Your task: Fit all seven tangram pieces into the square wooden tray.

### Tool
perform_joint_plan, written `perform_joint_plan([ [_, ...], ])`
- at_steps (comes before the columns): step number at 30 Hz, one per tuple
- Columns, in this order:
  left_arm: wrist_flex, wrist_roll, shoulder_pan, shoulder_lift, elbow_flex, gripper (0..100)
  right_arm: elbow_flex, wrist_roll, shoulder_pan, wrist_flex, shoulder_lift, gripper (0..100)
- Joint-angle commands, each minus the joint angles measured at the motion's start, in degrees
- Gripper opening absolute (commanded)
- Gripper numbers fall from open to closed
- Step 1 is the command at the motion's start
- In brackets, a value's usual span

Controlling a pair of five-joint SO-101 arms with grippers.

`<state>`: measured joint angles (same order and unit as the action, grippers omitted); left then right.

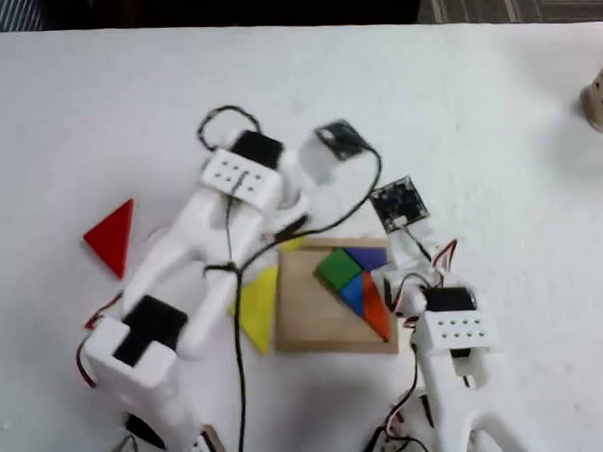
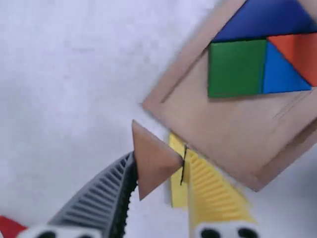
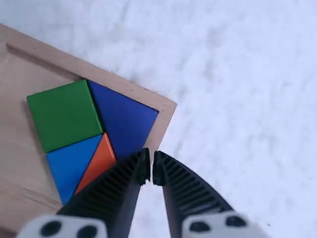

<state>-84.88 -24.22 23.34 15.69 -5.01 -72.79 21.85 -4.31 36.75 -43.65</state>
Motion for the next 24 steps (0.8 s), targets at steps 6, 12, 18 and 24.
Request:
perform_joint_plan([
  [6, 6.68, -13.54, 9.89, -3.47, 0.53, 8, 1.76, 0.35, 4.18, -0.66, 0.04, 1.8],
  [12, 17.49, -16.44, 11.12, -3.47, 8.53, 8, 1.76, 0.35, 4.00, -0.66, 0.04, 1.8],
  [18, 19.52, -16.53, 10.24, -3.47, 10.11, 8, 1.76, 0.35, 4.00, -0.75, 0.04, 1.8],
  [24, 19.08, -16.00, 8.75, -3.38, 10.37, 23, 1.76, 0.35, 3.91, -0.75, 0.04, 1.8],
])
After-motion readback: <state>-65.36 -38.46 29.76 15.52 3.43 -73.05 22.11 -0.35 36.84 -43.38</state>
